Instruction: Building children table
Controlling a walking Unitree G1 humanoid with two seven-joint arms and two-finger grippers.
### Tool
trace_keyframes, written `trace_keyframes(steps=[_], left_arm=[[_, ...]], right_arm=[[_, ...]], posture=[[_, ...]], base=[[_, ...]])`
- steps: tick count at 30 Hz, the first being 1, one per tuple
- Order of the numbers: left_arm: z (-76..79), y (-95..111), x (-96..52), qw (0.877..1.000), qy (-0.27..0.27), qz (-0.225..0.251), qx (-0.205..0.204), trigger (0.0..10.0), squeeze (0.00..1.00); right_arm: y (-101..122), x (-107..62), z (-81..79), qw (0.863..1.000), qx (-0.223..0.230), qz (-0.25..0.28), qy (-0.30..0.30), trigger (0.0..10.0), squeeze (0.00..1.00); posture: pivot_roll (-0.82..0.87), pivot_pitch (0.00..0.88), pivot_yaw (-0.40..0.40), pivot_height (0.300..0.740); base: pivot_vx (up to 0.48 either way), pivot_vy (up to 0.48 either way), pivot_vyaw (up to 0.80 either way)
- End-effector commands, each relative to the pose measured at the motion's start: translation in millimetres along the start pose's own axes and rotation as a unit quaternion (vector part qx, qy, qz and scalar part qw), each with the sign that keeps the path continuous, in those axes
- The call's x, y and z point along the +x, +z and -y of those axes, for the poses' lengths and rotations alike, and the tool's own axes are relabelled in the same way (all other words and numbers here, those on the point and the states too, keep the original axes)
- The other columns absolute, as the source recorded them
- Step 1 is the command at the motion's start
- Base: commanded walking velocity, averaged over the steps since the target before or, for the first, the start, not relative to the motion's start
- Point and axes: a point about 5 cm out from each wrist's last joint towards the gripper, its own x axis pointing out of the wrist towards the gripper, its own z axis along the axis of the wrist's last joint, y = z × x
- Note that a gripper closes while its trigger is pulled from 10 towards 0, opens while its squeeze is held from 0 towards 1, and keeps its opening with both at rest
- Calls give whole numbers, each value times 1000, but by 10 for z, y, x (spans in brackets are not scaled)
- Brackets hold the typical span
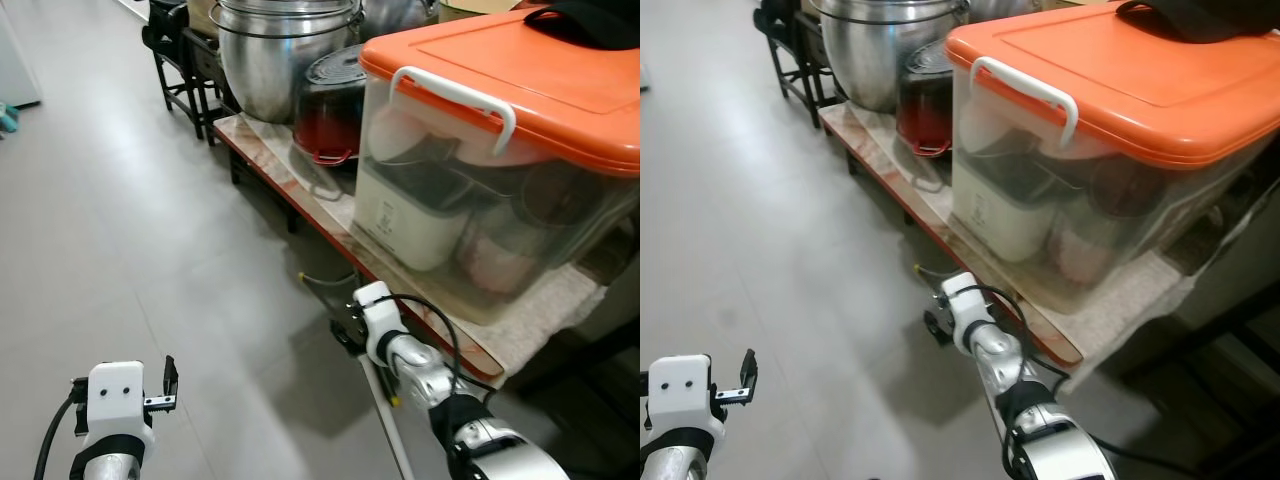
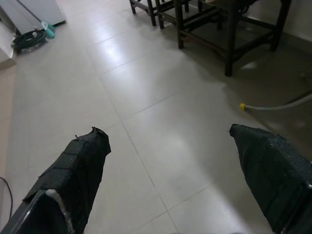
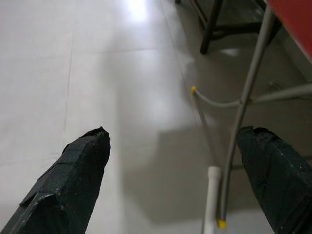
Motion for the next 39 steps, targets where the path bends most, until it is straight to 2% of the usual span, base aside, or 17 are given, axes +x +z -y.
trace_keyframes(steps=[1,2,4,5,7,14,20,23,32,33,39], left_arm=[[-27,-19,-42,1000,-1,-10,5,10000,0],[-27,-19,-42,1000,-1,-10,5,10000,0],[-50,0,-79,1000,4,-9,6,10000,0],[-50,0,-79,1000,4,-9,6,10000,0],[-53,22,-107,1000,10,-8,6,10000,0],[-65,40,-128,1000,15,-9,7,10000,0],[-111,39,-101,1000,21,-12,13,10000,0],[-121,57,-64,1000,22,-10,15,10000,0],[-113,55,-91,1000,20,-14,14,10000,0],[-115,48,-100,1000,20,-16,15,10000,0],[-130,48,-94,1000,20,-17,16,10000,0]], right_arm=[[61,37,-30,1000,12,-2,-1,10000,0],[61,37,-30,1000,12,-2,-1,10000,0],[196,100,-165,999,9,-1,31,10000,0],[196,100,-165,999,9,-1,31,10000,0],[142,119,-304,998,-13,-27,60,10000,0],[0,103,-399,995,-34,-51,74,10000,0],[30,124,-481,995,-34,-55,83,10000,0],[-110,93,-534,990,-56,-84,104,10000,0],[-384,9,-514,982,-89,-125,108,10000,0],[-521,-46,-484,976,-113,-145,114,10000,0],[-738,-156,-313,968,-150,-174,102,10000,0]], posture=[[92,219,-27,740],[92,219,-27,740],[91,242,-35,740],[91,242,-35,740],[97,260,-48,740],[109,287,-59,740],[109,293,-59,740],[106,297,-62,740],[114,311,-67,740],[111,313,-64,740],[114,315,-66,740]], base=[[0,0,0],[0,0,0],[0,0,0],[0,0,0],[0,0,0],[0,0,0],[0,0,0],[0,0,0],[0,0,0],[0,0,0],[0,0,0]])
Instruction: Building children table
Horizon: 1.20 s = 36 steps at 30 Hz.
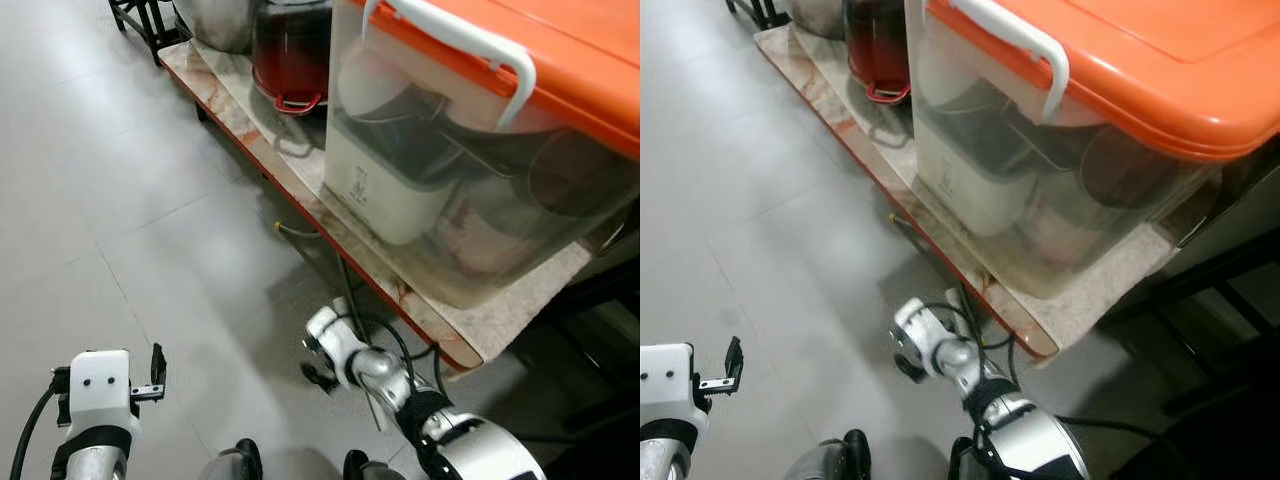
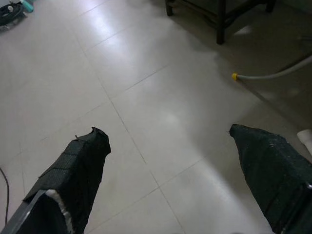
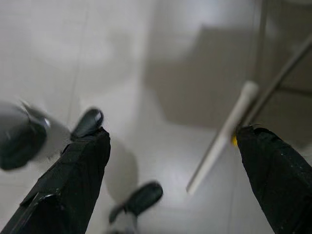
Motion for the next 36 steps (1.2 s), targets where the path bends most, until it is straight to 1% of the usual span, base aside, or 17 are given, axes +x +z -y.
trace_keyframes(steps=[1,3,6,9,12,16,17,20,22,25,26,28,29,30,32,34,36], left_arm=[[-56,-43,-22,1000,8,-14,10,10000,0],[-63,-49,-20,1000,7,-15,10,10000,0],[-65,-51,-21,1000,7,-15,11,10000,0],[-131,-212,-42,999,7,-42,23,10000,0],[-256,-472,-114,995,14,-84,44,10000,0],[-296,-559,-148,994,17,-99,51,10000,0],[-351,-689,-201,990,22,-124,58,10000,0],[-388,-778,-239,988,24,-140,64,10000,0],[-469,-946,-306,982,28,-170,77,10000,0],[-507,-1037,-343,978,30,-187,84,10000,0],[-539,-1135,-394,974,31,-207,89,10000,0],[-570,-1236,-452,970,32,-225,92,10000,0],[-570,-1236,-452,970,32,-225,92,10000,0],[-581,-1290,-489,967,35,-235,90,10000,0],[-581,-1290,-489,967,35,-235,90,10000,0],[-599,-1373,-567,963,38,-249,92,10000,0],[-605,-1413,-610,962,39,-255,92,10000,0]], right_arm=[[-166,-27,8,1000,-8,-21,-2,10000,0],[-266,-64,81,999,-8,-35,-11,10000,0],[-294,-75,100,999,-8,-39,-13,10000,0],[-530,-182,266,997,-1,-65,-40,10000,0],[-730,-299,419,994,27,-81,-65,10000,0],[-797,-339,461,993,31,-87,-73,10000,0],[-865,-392,526,991,43,-87,-89,10000,0],[-905,-425,561,990,52,-85,-97,10000,0],[-955,-472,613,988,76,-77,-110,10000,0],[-967,-483,623,988,82,-72,-113,10000,0],[-979,-491,627,986,93,-69,-118,10000,0],[-994,-498,629,984,106,-66,-124,10000,0],[-994,-498,629,984,106,-66,-124,10000,0],[-1006,-503,631,982,121,-65,-129,10000,0],[-1006,-503,631,982,121,-65,-129,10000,0],[-1028,-512,639,978,141,-67,-139,10000,0],[-1028,-513,640,977,145,-66,-141,10000,0]], posture=[[114,315,-66,740],[112,316,-63,740],[112,316,-63,740],[106,316,-68,740],[98,313,-65,740],[98,313,-65,740],[95,311,-63,740],[93,308,-59,740],[89,304,-56,740],[91,301,-53,740],[88,299,-52,740],[88,299,-52,740],[88,299,-52,740],[89,296,-51,740],[89,296,-51,740],[89,294,-51,730],[89,294,-51,725]], base=[[0,0,0],[0,0,0],[0,0,0],[0,0,0],[0,0,0],[0,0,0],[0,0,0],[0,0,0],[0,0,0],[0,0,0],[0,0,0],[0,0,0],[0,0,0],[0,0,0],[0,0,0],[0,0,0],[0,0,0]])
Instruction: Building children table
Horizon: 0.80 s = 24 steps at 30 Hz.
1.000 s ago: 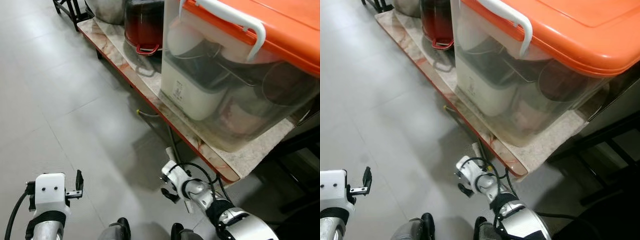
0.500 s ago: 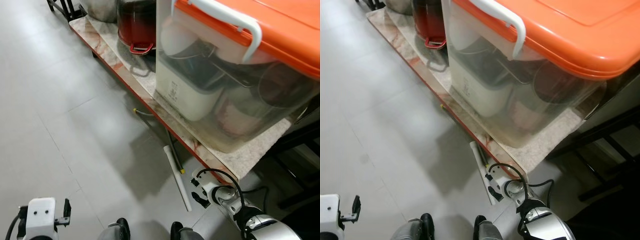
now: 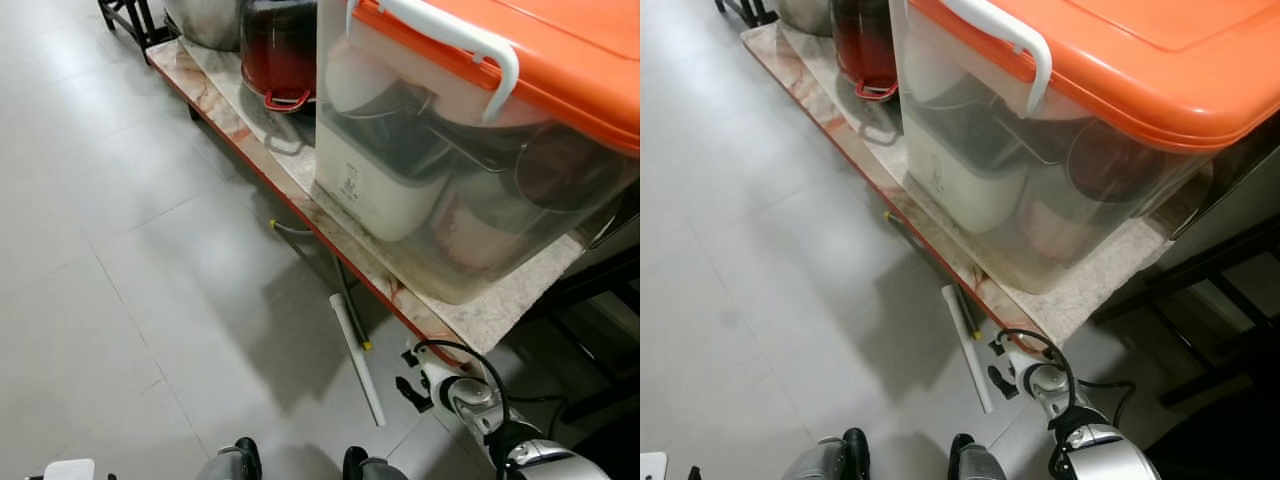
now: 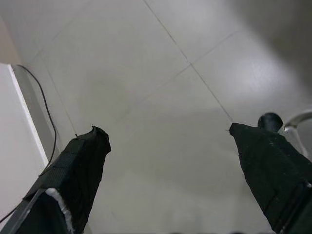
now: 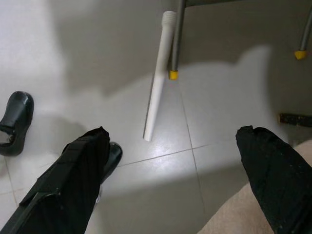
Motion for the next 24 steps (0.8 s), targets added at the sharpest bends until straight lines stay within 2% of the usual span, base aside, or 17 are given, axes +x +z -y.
trace_keyframes(steps=[1,6,13,20,24], left_arm=[[-40,-219,-99,999,6,-35,11,10000,0],[-45,-326,-144,999,9,-46,13,10000,0],[-38,-361,-145,999,10,-45,11,10000,0],[-6,-402,-112,999,6,-45,13,10000,0],[2,-395,-96,999,6,-43,13,10000,0]], right_arm=[[-146,-21,-19,1000,23,-20,-4,10000,0],[-102,-8,-44,1000,29,-11,0,10000,0],[-89,0,-76,999,35,-6,4,10000,0],[-20,10,-48,996,88,10,-9,10000,0],[31,12,-11,994,102,20,-18,10000,0]], posture=[[92,297,-53,720],[92,299,-53,700],[93,302,-54,675],[91,297,-53,635],[86,294,-51,620]], base=[[0,0,0],[0,0,0],[0,0,0],[0,0,0],[0,0,0]])
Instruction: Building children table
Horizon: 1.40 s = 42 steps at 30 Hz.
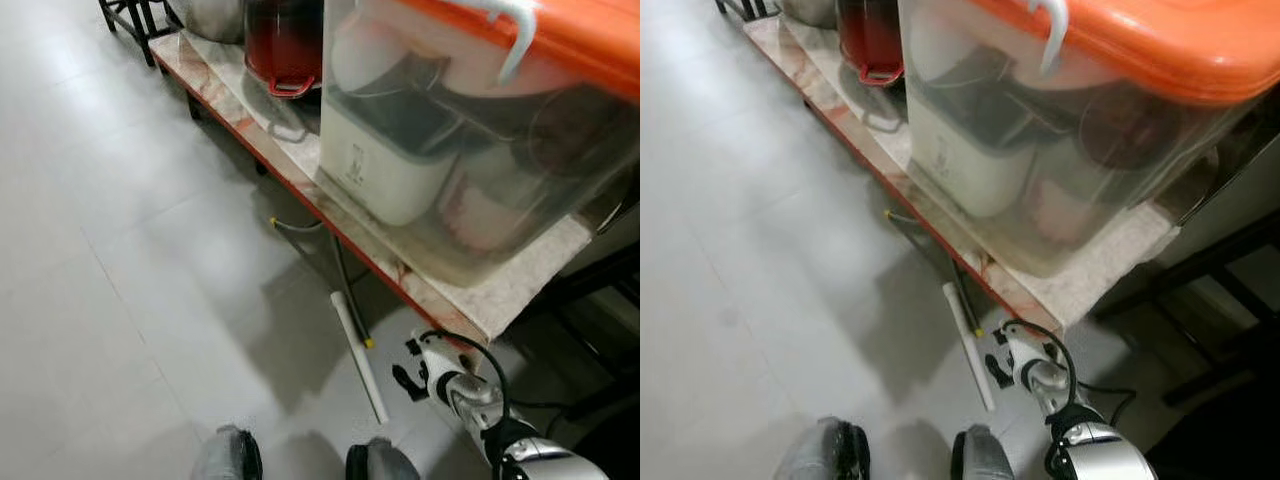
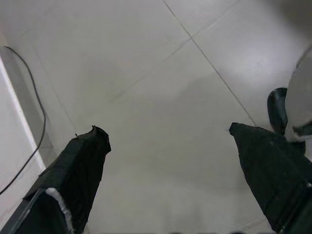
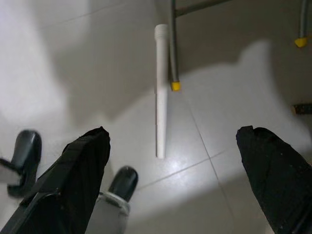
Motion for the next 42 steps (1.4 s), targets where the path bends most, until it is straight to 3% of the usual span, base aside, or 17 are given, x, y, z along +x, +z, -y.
trace_keyframes(steps=[1,4,8,13,18,27,39,42], left_arm=[[-14,-73,-33,1000,0,-12,7,10000,0],[25,76,48,1000,-4,15,-1,10000,0],[46,99,95,1000,-9,18,0,10000,0],[22,-109,72,999,-17,-18,21,10000,0],[-68,-314,-43,998,-12,-54,22,10000,0],[-103,-296,-46,998,-2,-54,-11,10000,0],[-105,-383,-103,998,-16,-62,8,10000,0],[-124,-416,-118,998,-15,-67,11,10000,0]], right_arm=[[-91,-11,-12,1000,19,-15,-3,10000,0],[-55,-3,3,999,35,-13,-14,10000,0],[-45,1,3,999,43,-13,-19,10000,0],[-38,-6,47,998,49,-5,-42,10000,0],[-42,-36,163,994,75,7,-85,10000,0],[-31,-31,125,993,89,22,-74,10000,0],[-79,-33,91,994,76,15,-79,10000,0],[2,-11,66,993,85,27,-74,10000,0]], posture=[[82,292,-50,615],[82,283,-54,600],[81,276,-54,590],[78,274,-54,570],[80,278,-47,540],[87,296,-28,515],[103,325,-16,501],[104,328,-16,501]], base=[[0,0,0],[0,0,0],[0,0,0],[0,0,0],[0,0,0],[0,0,0],[0,0,0],[0,0,0]])
